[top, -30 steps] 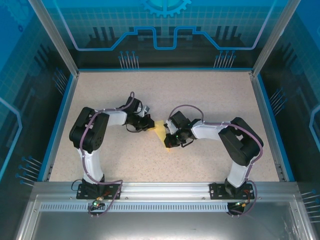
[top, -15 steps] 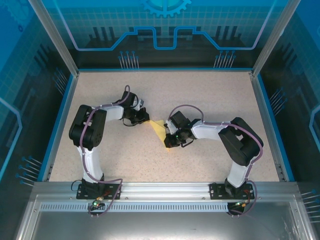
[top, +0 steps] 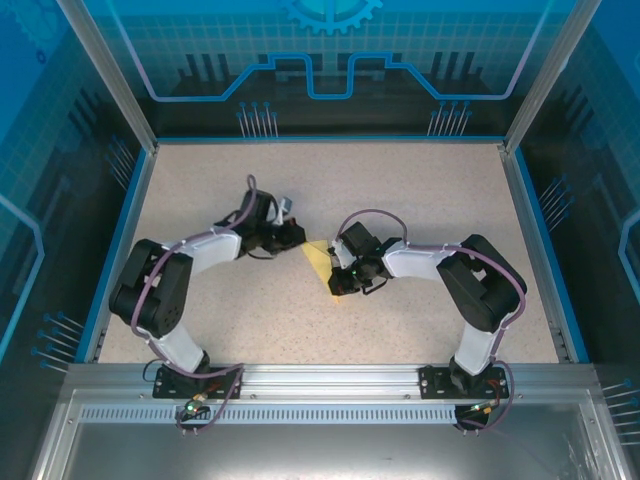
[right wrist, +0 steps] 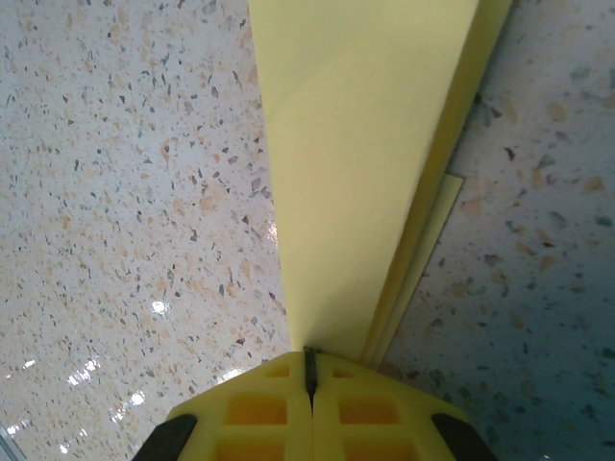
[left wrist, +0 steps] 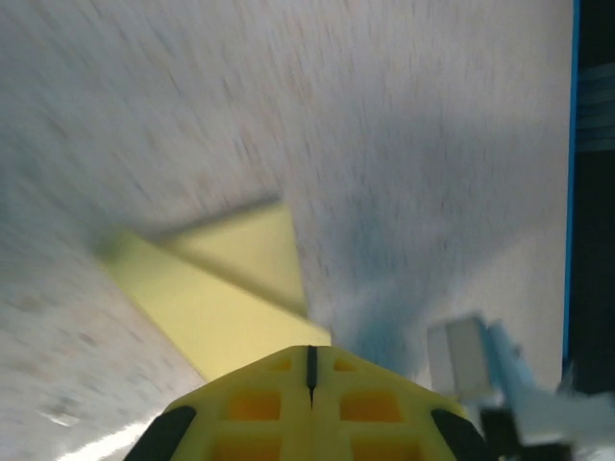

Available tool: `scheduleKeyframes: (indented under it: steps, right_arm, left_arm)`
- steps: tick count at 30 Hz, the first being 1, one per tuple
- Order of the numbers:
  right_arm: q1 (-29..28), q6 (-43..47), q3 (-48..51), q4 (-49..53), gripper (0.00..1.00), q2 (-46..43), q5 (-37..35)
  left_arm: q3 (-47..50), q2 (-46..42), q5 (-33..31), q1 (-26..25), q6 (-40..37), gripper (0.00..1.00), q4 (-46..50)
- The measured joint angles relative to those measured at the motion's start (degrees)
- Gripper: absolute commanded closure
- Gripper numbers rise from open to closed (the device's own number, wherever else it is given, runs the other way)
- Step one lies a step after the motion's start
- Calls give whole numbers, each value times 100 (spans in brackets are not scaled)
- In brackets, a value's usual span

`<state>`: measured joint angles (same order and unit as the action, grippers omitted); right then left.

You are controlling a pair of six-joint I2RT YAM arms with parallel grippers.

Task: Fold a paper plane with a square sheet of paper (pick it up from the middle)
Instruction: Fold the wing for the fifth time at the center of the table.

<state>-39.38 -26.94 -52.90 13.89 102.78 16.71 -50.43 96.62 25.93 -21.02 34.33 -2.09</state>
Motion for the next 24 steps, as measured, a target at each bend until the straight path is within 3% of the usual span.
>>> scheduleKeyframes:
  steps: [4,9,24]
  right_arm:
    - [0,0,-4,2,99,9,2]
    - [0,-2,-4,0,99,15,4]
    - [4,-2,-11,31,99,59,4]
  left_arm:
    - [365,114,9,-610,313,100,-223]
    - [437,404,0,-957,540,100,-557]
    - [262,780,-52,-949,358,100,-389]
